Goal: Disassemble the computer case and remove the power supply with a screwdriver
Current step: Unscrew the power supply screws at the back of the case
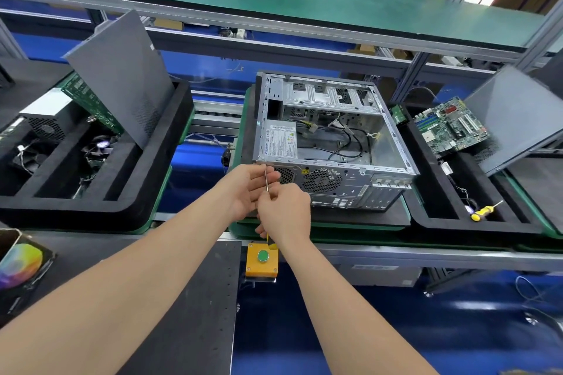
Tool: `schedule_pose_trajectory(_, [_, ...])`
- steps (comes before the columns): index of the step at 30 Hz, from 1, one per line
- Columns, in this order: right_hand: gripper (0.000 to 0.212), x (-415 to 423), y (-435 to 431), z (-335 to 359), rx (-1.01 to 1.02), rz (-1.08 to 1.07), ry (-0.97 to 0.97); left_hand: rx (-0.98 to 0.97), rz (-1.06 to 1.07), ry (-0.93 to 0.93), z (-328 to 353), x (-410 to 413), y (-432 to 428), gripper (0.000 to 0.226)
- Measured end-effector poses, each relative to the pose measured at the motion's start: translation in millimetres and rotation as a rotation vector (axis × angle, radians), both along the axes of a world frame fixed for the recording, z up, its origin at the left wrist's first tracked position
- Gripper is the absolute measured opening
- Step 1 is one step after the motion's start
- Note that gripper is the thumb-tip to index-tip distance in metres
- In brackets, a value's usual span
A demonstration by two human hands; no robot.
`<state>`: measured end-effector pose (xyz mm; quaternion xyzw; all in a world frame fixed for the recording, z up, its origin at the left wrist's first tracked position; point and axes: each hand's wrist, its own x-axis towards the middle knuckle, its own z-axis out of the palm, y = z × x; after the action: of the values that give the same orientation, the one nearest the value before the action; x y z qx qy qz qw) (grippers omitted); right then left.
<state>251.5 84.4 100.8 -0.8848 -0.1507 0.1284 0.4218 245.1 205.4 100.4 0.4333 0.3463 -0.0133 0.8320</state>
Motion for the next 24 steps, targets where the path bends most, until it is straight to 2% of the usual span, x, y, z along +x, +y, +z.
schedule_pose_trajectory(4, [0.024, -0.7, 2.5, 2.1, -0.069, 0.012, -0.100, -0.029, 0.028, -0.006, 0.0, 1.1, -0.8, 0.018])
schedule_pose_trajectory(10, [0.021, -3.2, 0.9, -2.6, -0.015, 0.004, -0.064, -0.109, 0.084, 0.008, -3.0, 1.9, -4.8, 0.016])
schedule_pose_trajectory(14, [0.023, -4.0, -3.2, -5.7, 0.011, 0.005, -0.052, -0.092, 0.053, -0.010, -5.8, 0.8, -6.4, 0.018])
schedule_pose_trajectory(20, [0.029, -2.0, -9.3, -10.9, 0.042, 0.025, -0.046, 0.093, 0.056, -0.062, -0.8, 6.7, -25.2, 0.022])
schedule_pose_trajectory(24, [0.025, 3.3, -19.7, -9.1, 0.168, -0.019, -0.043, 0.306, 0.129, -0.166, 10.3, 15.8, -46.8, 0.015])
